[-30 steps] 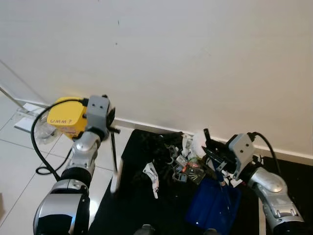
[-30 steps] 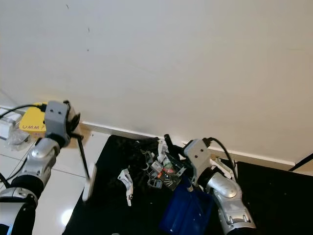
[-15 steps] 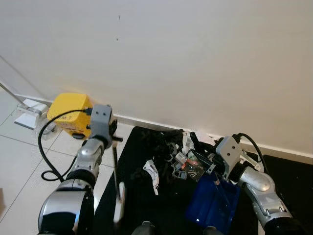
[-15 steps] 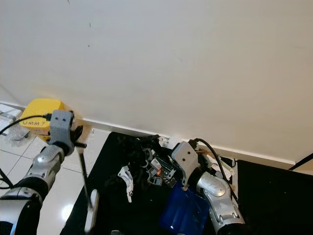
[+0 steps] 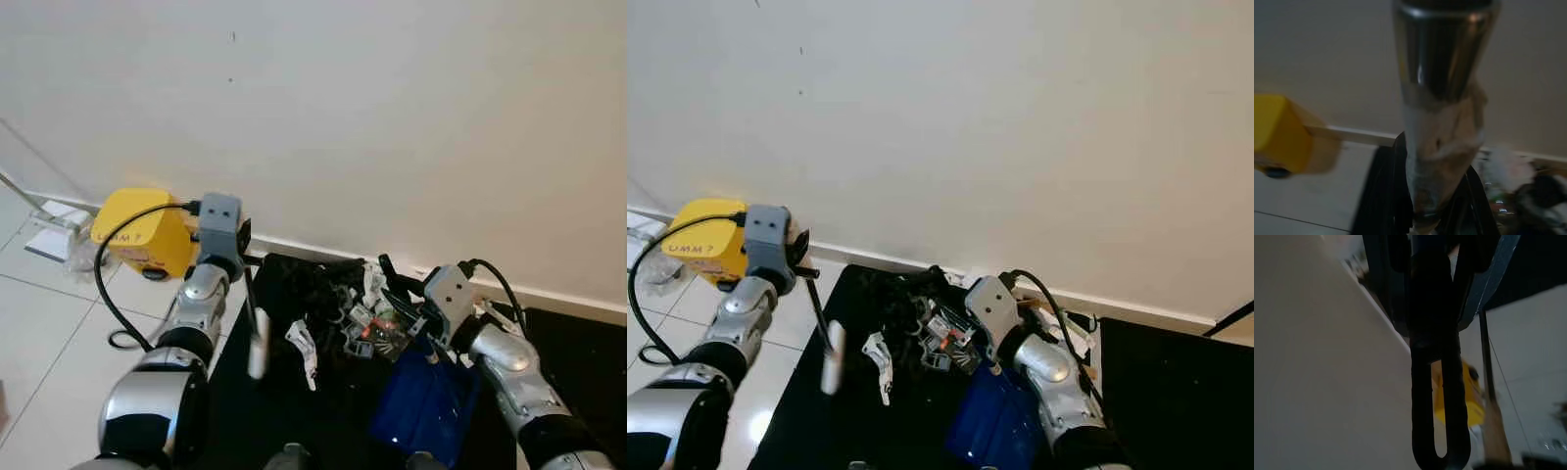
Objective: Sweep floor
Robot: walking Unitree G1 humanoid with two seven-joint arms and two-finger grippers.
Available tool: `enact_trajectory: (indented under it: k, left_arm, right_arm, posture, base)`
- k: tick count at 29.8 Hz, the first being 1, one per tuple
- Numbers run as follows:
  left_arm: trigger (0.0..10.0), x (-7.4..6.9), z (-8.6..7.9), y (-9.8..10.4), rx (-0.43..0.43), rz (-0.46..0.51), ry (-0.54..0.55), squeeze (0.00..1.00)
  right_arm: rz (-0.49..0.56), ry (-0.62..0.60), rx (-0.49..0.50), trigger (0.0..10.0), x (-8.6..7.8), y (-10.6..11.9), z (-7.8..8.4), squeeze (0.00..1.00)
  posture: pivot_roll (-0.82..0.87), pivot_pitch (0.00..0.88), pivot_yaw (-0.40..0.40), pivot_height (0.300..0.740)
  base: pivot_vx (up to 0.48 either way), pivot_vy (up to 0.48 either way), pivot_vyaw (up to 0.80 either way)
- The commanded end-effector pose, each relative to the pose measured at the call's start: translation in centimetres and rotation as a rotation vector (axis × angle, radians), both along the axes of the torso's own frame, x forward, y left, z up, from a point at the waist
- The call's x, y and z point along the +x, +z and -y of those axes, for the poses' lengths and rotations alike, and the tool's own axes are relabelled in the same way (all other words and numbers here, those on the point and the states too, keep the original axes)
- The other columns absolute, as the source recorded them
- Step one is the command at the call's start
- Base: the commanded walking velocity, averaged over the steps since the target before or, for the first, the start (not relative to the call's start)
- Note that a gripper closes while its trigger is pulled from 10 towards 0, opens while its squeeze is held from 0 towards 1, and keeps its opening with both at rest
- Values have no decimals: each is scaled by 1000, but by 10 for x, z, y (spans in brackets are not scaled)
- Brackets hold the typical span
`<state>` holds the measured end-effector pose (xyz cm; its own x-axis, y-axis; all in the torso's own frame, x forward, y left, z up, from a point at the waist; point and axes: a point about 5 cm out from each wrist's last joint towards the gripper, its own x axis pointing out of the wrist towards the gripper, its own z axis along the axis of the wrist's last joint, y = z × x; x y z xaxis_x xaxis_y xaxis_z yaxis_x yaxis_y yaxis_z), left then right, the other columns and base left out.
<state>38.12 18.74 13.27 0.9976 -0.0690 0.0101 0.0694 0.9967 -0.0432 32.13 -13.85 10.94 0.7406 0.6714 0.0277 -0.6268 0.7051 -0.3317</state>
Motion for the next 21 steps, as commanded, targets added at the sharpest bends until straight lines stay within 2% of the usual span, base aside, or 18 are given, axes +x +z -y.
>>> enact_trajectory:
  k: [1,5,8,9,13,17,21]
  left_arm:
    - [10000,-6,8,-18,-86,-64,-22,0]
    - [10000,-4,17,-15,-163,-51,-63,0]
    - [10000,-2,31,-10,-249,-40,-148,0]
    - [10000,-2,31,-10,-249,-40,-148,0]
    - [10000,-2,53,-8,-318,-35,-284,0]
    - [10000,-2,66,-6,-350,-30,-344,0]
    - [10000,-3,89,-2,-400,-22,-423,0]
  right_arm:
    - [-50,14,17,10000,-6,-13,-4,0]
    - [-52,55,39,10000,-6,-12,-11,0]
    - [-71,104,47,10000,-7,-14,-17,0]
    - [-71,104,47,10000,-7,-14,-17,0]
    - [-84,165,85,10000,-10,-15,-24,0]
    - [-86,170,95,10000,-11,-17,-24,0]
    - [-94,156,81,10000,-15,-23,-19,0]
  posture:
    - [-92,290,94,740]
    - [-88,293,93,740]
    - [-74,293,91,740]
    - [-74,293,91,740]
    - [-49,290,93,740]
    - [-41,287,96,740]
    - [-39,287,103,740]
  base:
    - [0,0,0]
    - [0,0,0]
    - [0,0,0]
    - [0,0,0]
    - [0,0,0]
    - [0,0,0]
    - [0,0,0]
